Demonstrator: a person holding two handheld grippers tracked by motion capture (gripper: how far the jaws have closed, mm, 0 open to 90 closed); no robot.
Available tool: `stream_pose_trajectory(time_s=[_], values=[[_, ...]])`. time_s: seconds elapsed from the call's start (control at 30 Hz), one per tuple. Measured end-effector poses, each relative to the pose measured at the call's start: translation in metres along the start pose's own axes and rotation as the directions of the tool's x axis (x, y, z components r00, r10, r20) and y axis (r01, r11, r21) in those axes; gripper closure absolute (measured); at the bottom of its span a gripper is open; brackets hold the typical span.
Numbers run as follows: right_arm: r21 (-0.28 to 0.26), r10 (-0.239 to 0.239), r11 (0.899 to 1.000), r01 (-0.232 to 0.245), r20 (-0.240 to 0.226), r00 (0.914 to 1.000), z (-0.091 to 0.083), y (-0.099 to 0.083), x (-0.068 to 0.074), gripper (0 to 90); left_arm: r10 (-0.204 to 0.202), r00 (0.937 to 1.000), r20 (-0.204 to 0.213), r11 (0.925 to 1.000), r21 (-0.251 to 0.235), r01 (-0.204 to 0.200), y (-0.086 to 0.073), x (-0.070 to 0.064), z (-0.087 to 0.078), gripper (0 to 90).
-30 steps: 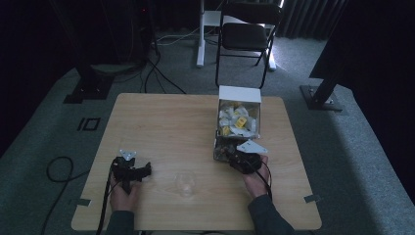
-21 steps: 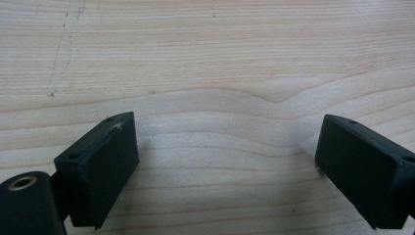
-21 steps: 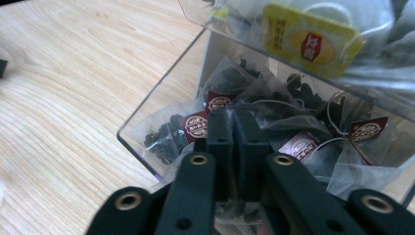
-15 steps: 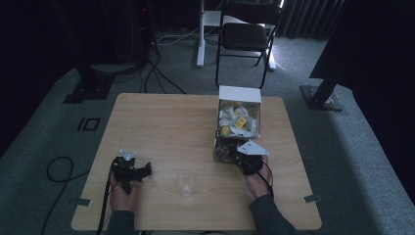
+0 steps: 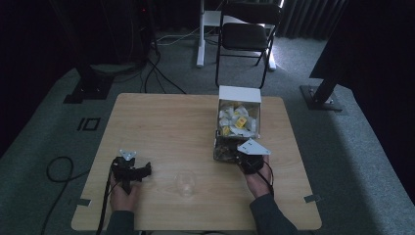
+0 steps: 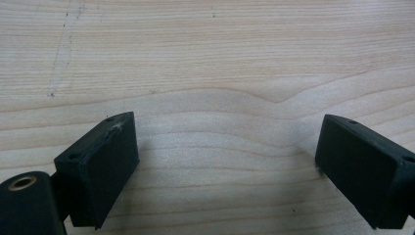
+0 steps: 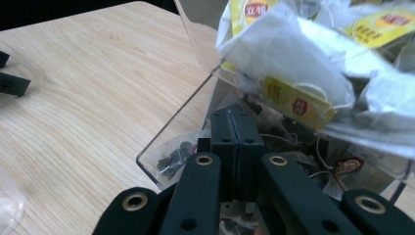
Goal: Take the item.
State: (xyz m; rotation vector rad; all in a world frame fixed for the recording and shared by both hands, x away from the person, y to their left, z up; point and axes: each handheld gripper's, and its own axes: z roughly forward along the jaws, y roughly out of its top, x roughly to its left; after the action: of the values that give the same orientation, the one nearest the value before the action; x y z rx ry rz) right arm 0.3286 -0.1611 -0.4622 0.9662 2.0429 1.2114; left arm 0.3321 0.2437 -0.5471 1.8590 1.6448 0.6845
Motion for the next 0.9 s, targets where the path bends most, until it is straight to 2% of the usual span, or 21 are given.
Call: stream_pose_trajectory(time_s=[0.33, 0.9], values=[[-0.028, -0.012, 1.000, 0.012, 0.000, 0.9999, -0.007, 0.006, 0.004, 90.0, 0.000, 1.0000, 0.000, 1.0000, 0.000, 0.000, 0.000, 0.000, 0.000, 9.4], [-0.054, -0.018, 0.998, 0.017, -0.031, 0.9994, -0.013, 0.009, 0.014, 90.0, 0.001, 1.0000, 0.000, 1.0000, 0.001, -0.001, 0.000, 0.000, 0.000, 9.4]])
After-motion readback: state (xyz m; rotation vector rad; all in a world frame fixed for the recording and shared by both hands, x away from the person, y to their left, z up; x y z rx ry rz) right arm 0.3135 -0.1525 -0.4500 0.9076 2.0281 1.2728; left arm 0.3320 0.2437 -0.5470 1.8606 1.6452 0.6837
